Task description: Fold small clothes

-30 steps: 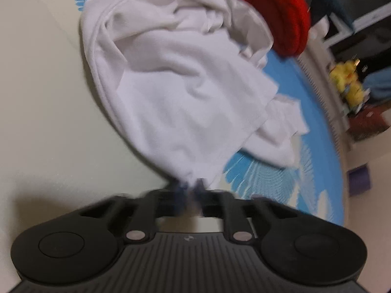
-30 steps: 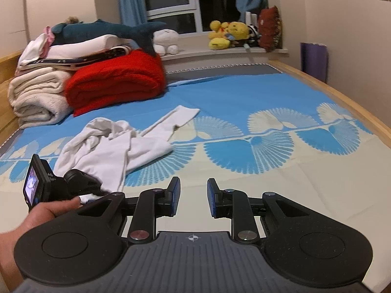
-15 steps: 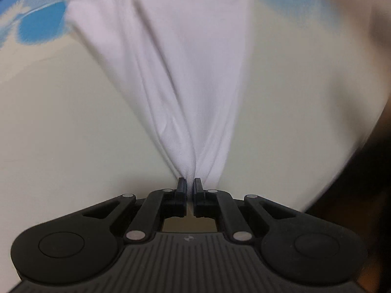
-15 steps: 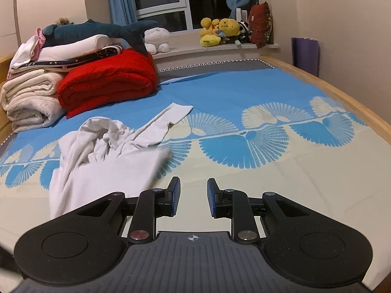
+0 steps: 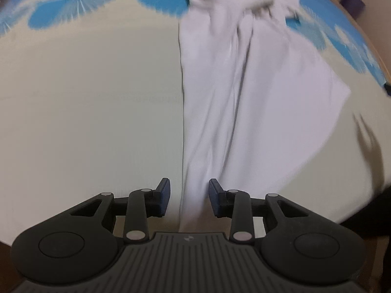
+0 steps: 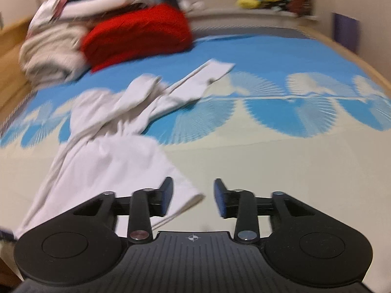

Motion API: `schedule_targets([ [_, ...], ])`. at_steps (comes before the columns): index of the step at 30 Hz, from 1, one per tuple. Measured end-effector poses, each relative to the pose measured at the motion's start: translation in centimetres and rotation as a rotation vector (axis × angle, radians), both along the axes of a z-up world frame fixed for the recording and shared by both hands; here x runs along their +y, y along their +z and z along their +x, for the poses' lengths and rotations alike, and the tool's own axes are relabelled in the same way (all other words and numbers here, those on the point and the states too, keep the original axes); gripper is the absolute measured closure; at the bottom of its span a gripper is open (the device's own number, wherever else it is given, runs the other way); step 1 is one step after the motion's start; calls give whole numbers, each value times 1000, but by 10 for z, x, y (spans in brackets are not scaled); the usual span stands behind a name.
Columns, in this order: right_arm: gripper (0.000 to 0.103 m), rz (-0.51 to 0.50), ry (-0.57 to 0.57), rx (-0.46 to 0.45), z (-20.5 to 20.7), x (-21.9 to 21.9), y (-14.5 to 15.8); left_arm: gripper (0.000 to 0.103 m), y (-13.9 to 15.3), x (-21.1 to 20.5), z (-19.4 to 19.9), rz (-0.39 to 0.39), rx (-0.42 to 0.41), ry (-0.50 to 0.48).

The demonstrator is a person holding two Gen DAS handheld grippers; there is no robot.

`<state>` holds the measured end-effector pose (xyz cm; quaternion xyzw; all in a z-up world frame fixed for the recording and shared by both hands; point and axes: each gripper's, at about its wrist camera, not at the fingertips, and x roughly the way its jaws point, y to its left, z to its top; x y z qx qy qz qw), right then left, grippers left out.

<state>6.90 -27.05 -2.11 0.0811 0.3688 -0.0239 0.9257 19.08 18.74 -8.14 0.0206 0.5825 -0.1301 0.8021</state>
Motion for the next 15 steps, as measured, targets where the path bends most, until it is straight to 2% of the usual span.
schedule_targets([
  [1, 52, -10, 23, 15, 11, 6, -6, 54, 4, -4, 5, -21, -5, 14],
  [2, 46, -23, 46, 32, 25, 12, -15, 54, 7, -9, 12, -31, -6, 36],
  [4, 39, -64, 79, 68, 49, 21, -33, 54, -3, -20, 18, 0, -1, 84],
  [7, 34, -153, 109, 121, 79, 32, -63, 54, -14, -25, 33, 39, 44, 186],
  [11, 34, -195, 138, 196, 104, 39, -97, 54, -23, -35, 45, 48, 59, 233],
  [13, 34, -184, 134, 182, 110, 41, -102, 54, -27, -42, 46, 37, 69, 216],
  [15, 48, -156, 126, 178, 114, 41, -102, 56, -35, -52, 60, 56, 74, 181],
])
